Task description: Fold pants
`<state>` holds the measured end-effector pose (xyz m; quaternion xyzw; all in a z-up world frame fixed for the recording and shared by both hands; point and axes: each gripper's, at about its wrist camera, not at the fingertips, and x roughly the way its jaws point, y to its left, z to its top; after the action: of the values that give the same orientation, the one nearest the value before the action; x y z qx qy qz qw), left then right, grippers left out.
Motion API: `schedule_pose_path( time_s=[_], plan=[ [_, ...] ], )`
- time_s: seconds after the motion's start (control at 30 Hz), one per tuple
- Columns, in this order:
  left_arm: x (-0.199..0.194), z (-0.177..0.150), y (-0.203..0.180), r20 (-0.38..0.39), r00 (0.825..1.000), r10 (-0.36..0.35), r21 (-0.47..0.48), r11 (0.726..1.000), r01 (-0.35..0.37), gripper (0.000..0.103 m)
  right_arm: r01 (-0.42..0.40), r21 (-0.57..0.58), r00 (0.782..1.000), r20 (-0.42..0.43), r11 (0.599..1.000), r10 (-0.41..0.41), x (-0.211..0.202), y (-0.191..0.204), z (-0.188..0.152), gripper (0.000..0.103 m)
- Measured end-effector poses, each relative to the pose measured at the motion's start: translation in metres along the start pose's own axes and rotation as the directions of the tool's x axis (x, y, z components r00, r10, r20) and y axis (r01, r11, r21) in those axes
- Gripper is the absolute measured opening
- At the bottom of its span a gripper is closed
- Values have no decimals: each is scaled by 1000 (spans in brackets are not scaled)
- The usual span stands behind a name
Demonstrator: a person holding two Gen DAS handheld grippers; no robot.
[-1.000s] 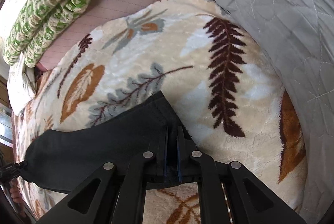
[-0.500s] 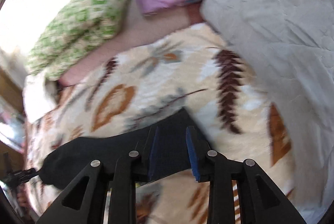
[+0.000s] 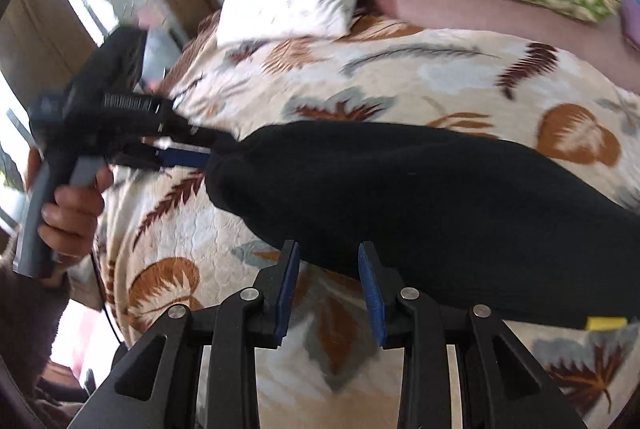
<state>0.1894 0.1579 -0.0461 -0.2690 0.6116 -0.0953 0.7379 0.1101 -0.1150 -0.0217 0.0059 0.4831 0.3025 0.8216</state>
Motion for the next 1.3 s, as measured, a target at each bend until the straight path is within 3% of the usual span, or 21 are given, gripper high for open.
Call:
schedule_pose_path(
  time_s=[0.33,0.4,0.43,0.47,0.57,0.6,0.7,0.77,0.87,1.0,1.1,1.13,1.17,1.23,1.3],
  plan=[
    [22,29,3,-55,997,-48,-48,998,45,50,125,-200,989,-51,972,-138,68,36,10,32],
    [29,32,2,-68,996,-57,-62,997,53,49,135,-226,988,-43,965,-149,70,38,11,24],
    [30,34,0,-62,996,-58,-64,996,54,47,136,-233,988,-37,963,-149,70,38,11,11],
    [30,35,-3,-49,998,-48,-60,997,45,32,141,-238,988,-33,961,-153,70,38,11,8],
    [21,44,-13,3,998,-58,-29,998,58,13,139,-220,990,0,965,-143,61,35,11,5],
    [13,47,-18,37,997,-69,-13,998,69,12,144,-216,989,18,966,-144,56,35,12,5],
    [-1,50,-24,119,992,-28,62,998,21,12,150,-216,988,75,965,-137,40,42,11,5],
    [2,49,-20,115,993,7,89,996,-17,13,137,-233,990,67,963,-124,40,46,3,5],
    [11,43,-4,59,998,-4,85,996,-1,12,157,-287,987,8,945,-161,58,50,-9,5],
    [5,39,3,16,996,-87,84,993,85,13,139,-245,989,-9,959,-146,66,42,-10,8],
    [2,37,-8,-38,989,-140,108,984,143,24,130,-235,991,-10,963,-136,65,41,-7,9],
    [4,35,-13,-61,990,-125,125,983,132,37,131,-237,990,-11,963,-137,65,42,-7,9],
    [6,32,-18,-76,994,-82,147,985,93,41,132,-237,990,-10,963,-139,64,43,-7,9],
    [7,26,-24,-67,998,-20,190,981,32,41,133,-234,990,-12,963,-140,64,43,-8,9],
    [9,21,-24,-69,997,-17,204,979,31,41,132,-233,990,-14,963,-139,65,43,-7,9]
  ],
)
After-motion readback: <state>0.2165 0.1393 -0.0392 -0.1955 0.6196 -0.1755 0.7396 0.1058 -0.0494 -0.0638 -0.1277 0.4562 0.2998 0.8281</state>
